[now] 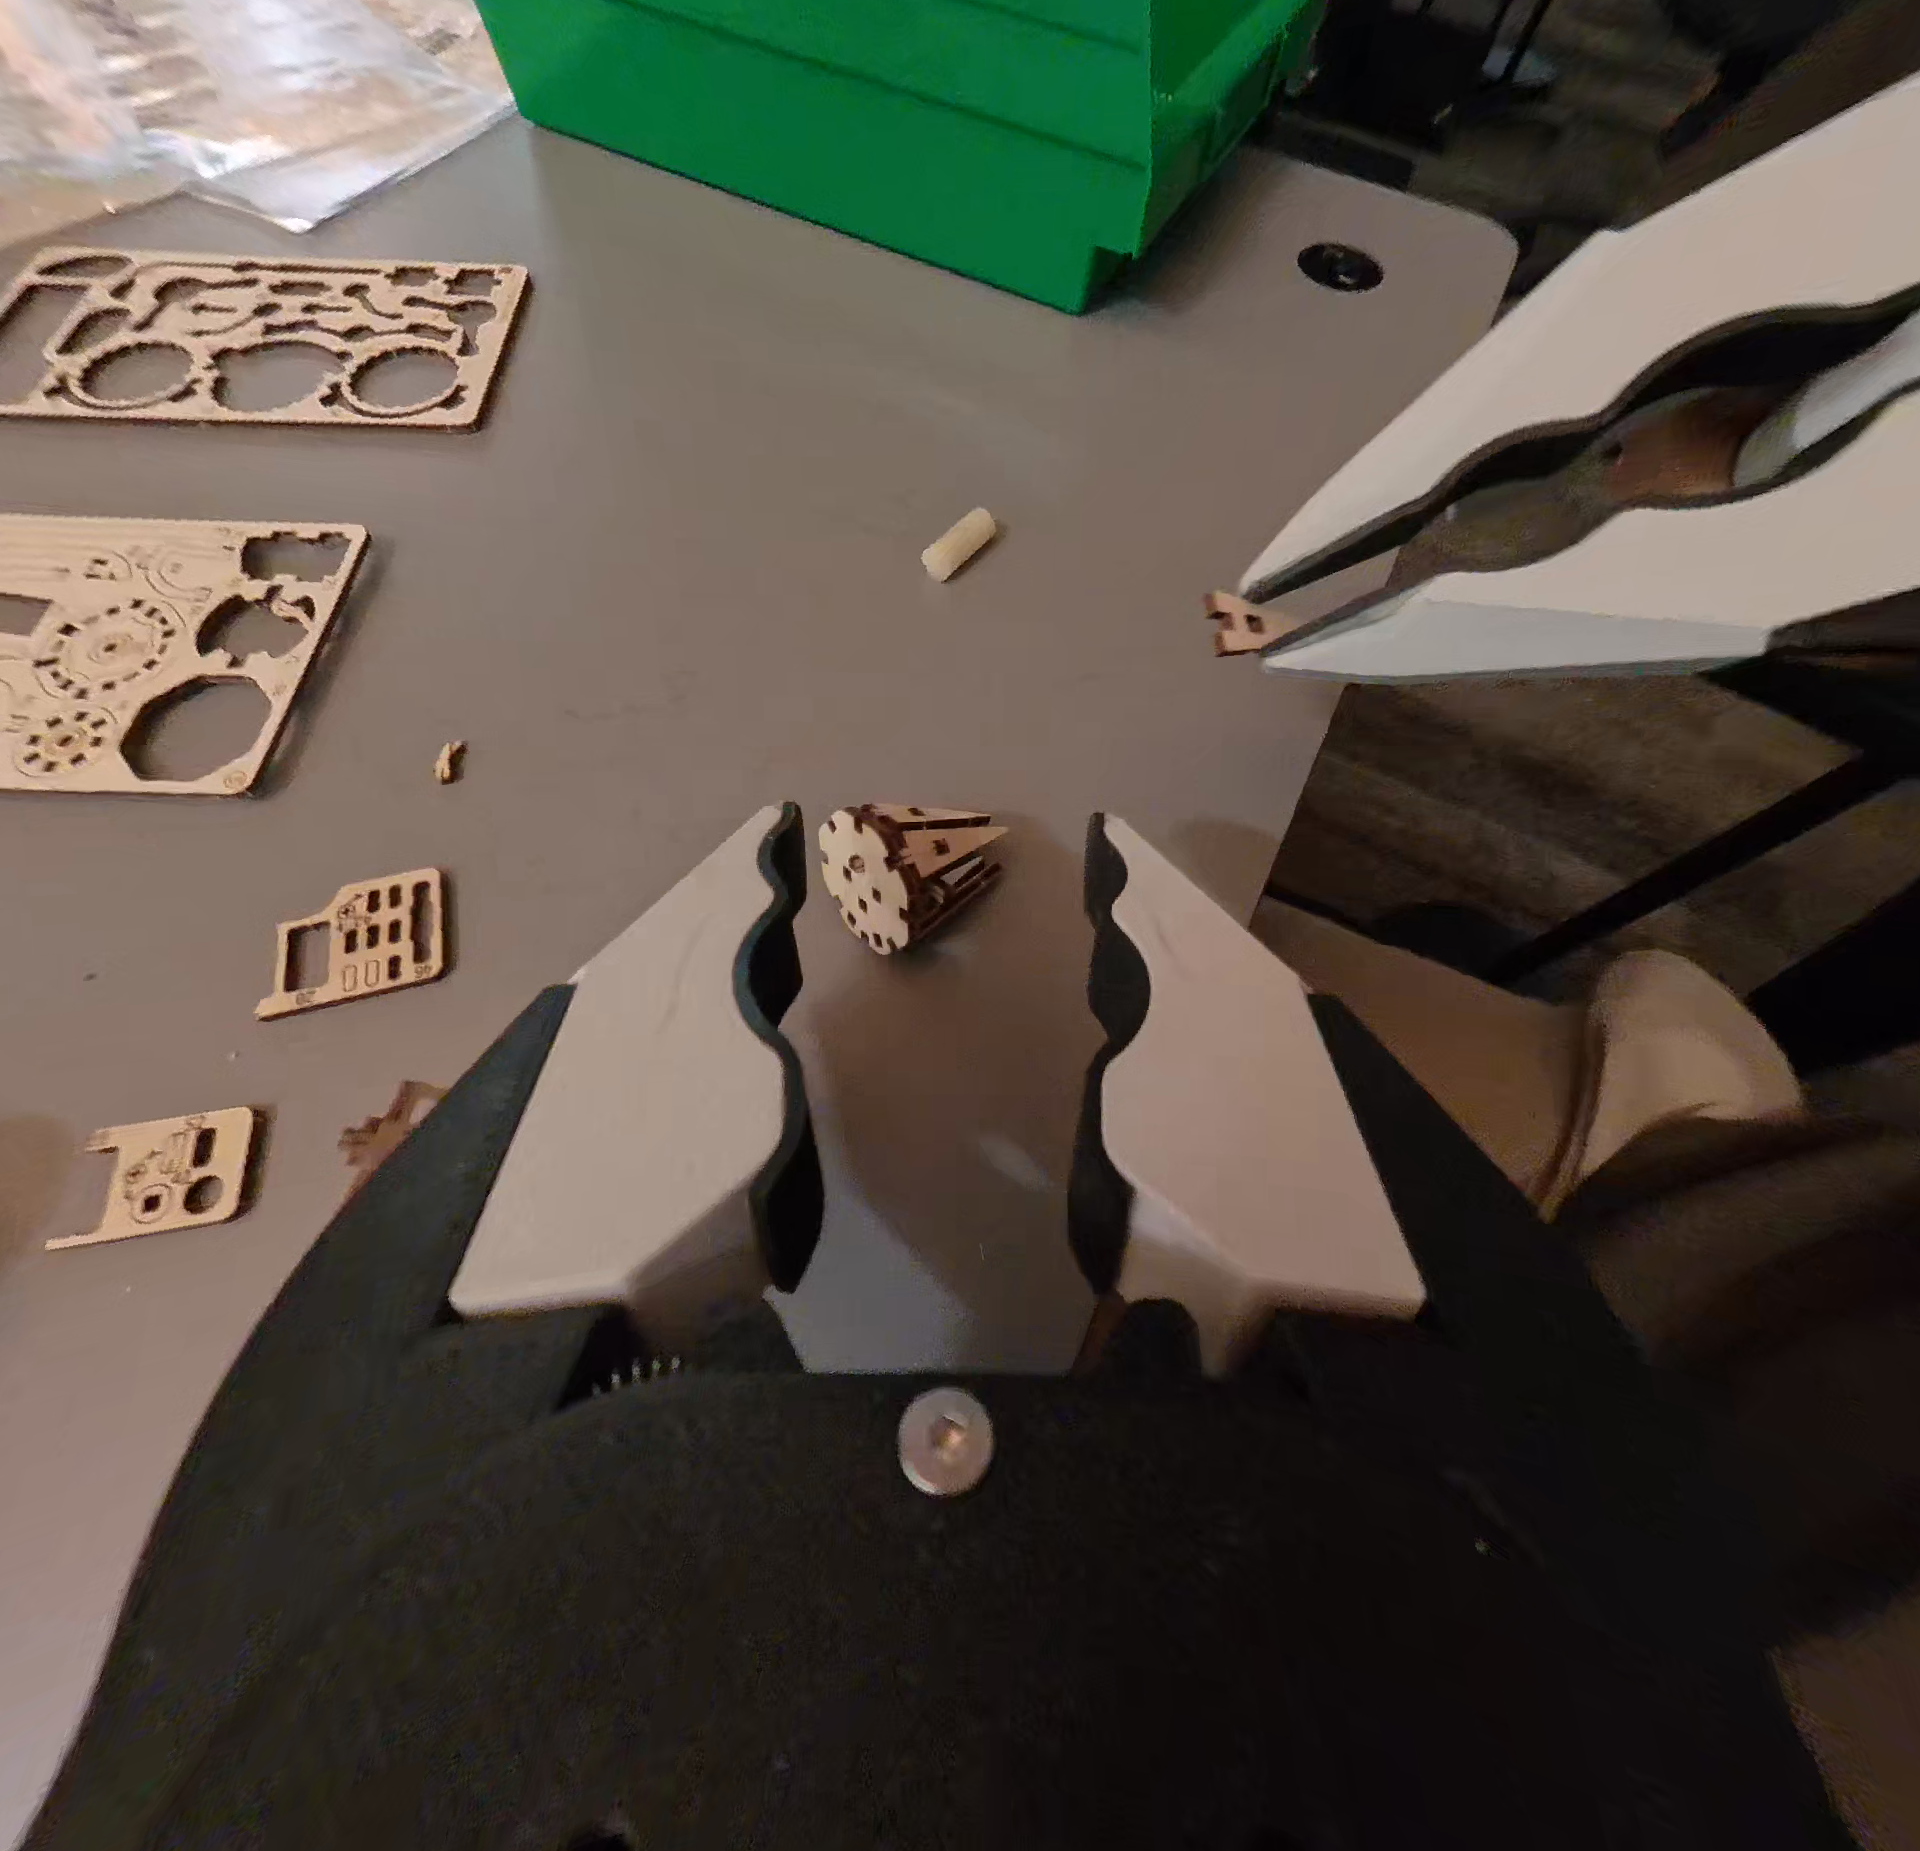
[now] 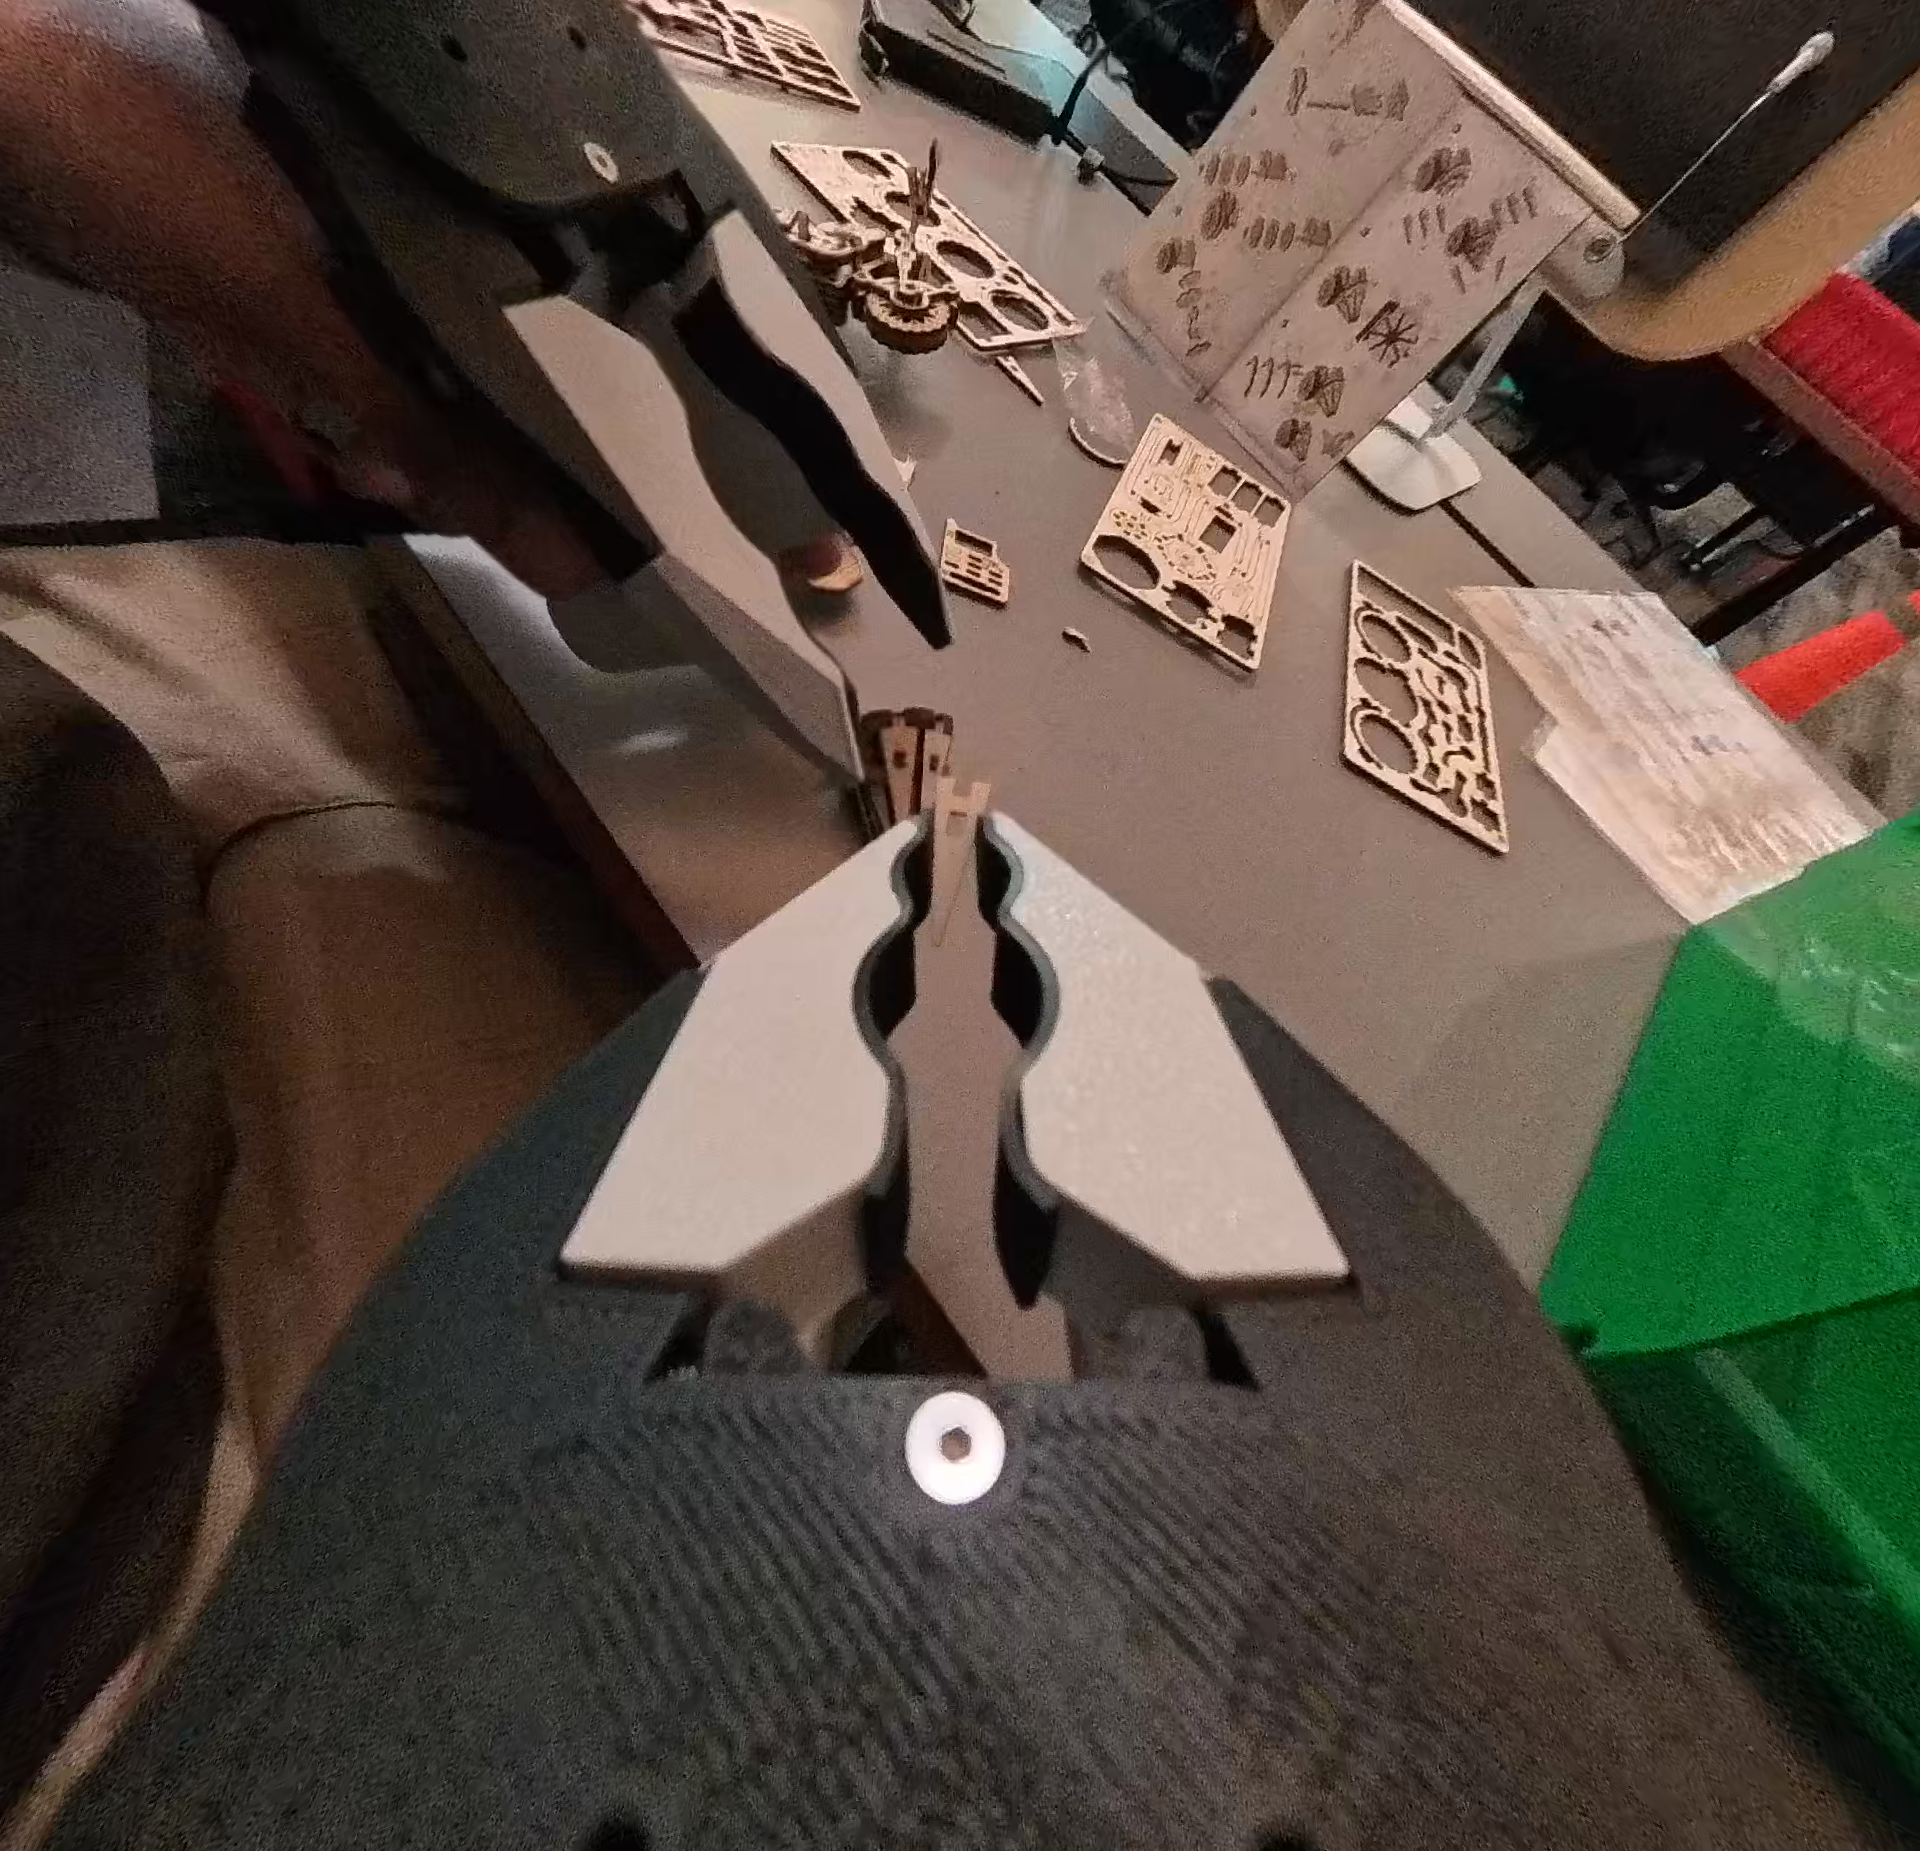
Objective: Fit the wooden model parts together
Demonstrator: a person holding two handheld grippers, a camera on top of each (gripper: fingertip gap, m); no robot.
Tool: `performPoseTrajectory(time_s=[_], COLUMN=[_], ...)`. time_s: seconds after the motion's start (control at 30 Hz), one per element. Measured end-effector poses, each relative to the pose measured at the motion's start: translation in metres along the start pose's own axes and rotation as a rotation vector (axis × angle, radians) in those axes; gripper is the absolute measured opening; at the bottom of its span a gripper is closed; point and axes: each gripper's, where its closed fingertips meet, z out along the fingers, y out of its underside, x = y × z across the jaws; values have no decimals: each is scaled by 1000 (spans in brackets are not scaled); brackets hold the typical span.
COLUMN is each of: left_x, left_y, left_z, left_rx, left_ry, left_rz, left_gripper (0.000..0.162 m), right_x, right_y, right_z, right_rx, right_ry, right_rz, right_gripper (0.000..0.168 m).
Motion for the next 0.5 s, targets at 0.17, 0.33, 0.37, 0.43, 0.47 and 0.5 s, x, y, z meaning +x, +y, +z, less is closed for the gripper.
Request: performPoseTrajectory(time_s=[0.17,0.33,0.37,0.43,0.47,0.5], left_x=[5,3,2,4,5,7], left_y=[7,13,13,19,22,24], left_z=[5,7,6,7,8,8], left_rx=[-22,-40,-38,-71,-87,-96], left_ry=[9,-13,-28,-38,-43,-44], left_rz=[46,39,44,67,77,85], left_gripper=[53,53,53,54,54,54], right_x=[1,2,1,-2,-4,-5], right_y=[7,5,5,6,7,7], right_z=[5,7,8,11,13,14], right_rx=[1,20,20,14,11,7], right_ry=[-42,-64,-72,-89,-97,-104], right_rz=[64,77,76,70,65,59], right_gripper=[6,6,6,6,6,6])
